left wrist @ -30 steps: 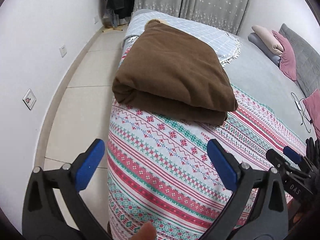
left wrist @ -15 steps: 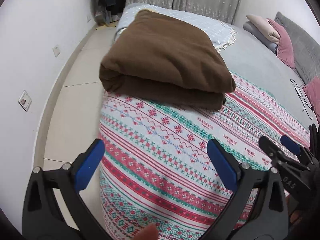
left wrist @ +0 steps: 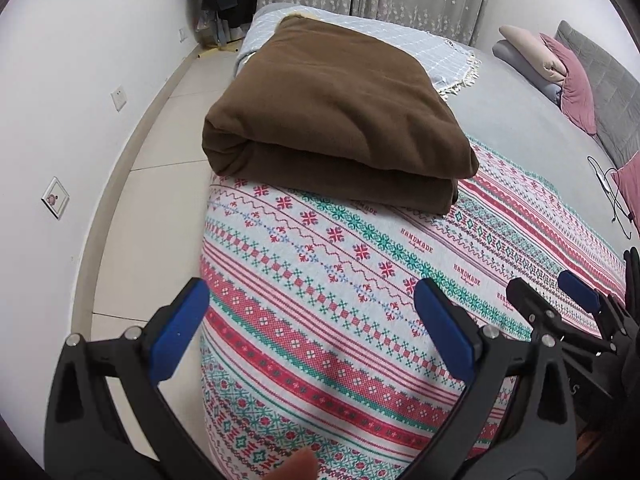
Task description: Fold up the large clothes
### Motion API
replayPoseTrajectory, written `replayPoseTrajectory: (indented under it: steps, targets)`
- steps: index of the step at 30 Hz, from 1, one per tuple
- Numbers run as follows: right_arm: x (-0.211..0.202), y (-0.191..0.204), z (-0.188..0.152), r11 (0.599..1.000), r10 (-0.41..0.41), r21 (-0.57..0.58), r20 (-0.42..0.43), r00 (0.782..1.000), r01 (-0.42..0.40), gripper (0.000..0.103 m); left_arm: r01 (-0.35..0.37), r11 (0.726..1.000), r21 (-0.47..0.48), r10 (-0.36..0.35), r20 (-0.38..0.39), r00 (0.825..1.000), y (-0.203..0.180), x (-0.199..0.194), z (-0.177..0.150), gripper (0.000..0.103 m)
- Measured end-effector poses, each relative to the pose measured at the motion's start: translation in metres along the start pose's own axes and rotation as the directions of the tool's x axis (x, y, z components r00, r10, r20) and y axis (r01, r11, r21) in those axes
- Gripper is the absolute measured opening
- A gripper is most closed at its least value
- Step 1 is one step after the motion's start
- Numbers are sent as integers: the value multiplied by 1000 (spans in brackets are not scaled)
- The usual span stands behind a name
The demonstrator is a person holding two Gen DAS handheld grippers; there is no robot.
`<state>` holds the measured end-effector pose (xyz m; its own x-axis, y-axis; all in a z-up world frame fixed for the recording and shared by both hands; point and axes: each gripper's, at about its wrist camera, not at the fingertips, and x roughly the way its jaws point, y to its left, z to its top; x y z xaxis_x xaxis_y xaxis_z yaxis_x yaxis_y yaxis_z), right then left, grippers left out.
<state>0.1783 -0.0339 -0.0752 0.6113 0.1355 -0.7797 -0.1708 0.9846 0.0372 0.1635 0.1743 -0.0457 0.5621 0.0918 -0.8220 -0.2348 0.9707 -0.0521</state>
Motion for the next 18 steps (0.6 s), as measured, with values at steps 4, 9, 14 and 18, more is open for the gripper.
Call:
replayPoseTrajectory:
  steps: [4, 9, 14, 18]
  targets:
    - [-1, 3, 0, 1000, 9, -8, 3, 1000, -9, 85, -1, 1000, -1, 1, -2, 1000, 0, 0, -1, 102]
    - [-3, 4, 0, 1000, 18, -10, 9, 1000, -18, 85, -3, 1000, -7, 3, -6, 1000, 1, 1, -1, 102]
    - [-3, 4, 0, 1000, 26, -6, 10, 1000, -26, 85, -2, 1000, -12, 2, -6, 1000, 3, 0, -1, 102]
    - [-4, 5, 0, 1000, 27, -9, 10, 1000, -27, 85, -1, 1000, -12, 1, -7, 1000, 3, 0, -1, 102]
